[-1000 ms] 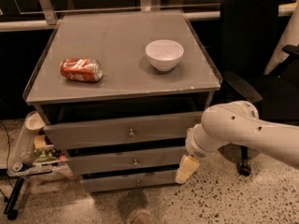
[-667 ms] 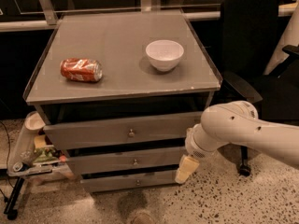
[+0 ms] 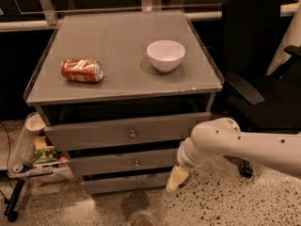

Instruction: Open middle drawer

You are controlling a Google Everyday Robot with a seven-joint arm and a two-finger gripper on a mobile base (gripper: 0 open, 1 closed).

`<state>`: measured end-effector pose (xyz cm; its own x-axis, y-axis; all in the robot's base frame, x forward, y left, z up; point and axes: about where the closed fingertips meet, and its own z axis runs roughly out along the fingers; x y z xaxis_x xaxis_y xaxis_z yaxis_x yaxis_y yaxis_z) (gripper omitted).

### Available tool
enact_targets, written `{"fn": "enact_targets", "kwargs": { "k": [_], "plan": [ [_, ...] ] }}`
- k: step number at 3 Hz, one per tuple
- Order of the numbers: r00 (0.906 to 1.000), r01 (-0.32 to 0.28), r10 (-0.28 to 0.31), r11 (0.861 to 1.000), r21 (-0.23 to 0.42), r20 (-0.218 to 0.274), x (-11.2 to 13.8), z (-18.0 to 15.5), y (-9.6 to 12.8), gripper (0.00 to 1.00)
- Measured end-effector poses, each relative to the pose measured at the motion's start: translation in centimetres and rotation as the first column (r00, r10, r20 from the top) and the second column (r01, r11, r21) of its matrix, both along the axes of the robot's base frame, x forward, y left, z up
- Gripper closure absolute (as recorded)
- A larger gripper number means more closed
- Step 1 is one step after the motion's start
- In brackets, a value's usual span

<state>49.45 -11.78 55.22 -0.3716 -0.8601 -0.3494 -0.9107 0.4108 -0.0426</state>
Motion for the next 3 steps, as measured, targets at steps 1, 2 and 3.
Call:
{"fn": "enact_targets", "kwargs": {
  "k": [1,2,3],
  "plan": [
    [0.9998,0.019,-0.019,1.0,0.017,-0.006,0.9,-2.7,0.9,0.0],
    [0.9993,0.036,-0.036,0.999,0.031,-0.008,2.0,-5.1,1.6,0.0],
    [0.999,0.044,-0.044,0.998,0.037,-0.008,3.1,-7.3,2.1,0.0]
  ]
}}
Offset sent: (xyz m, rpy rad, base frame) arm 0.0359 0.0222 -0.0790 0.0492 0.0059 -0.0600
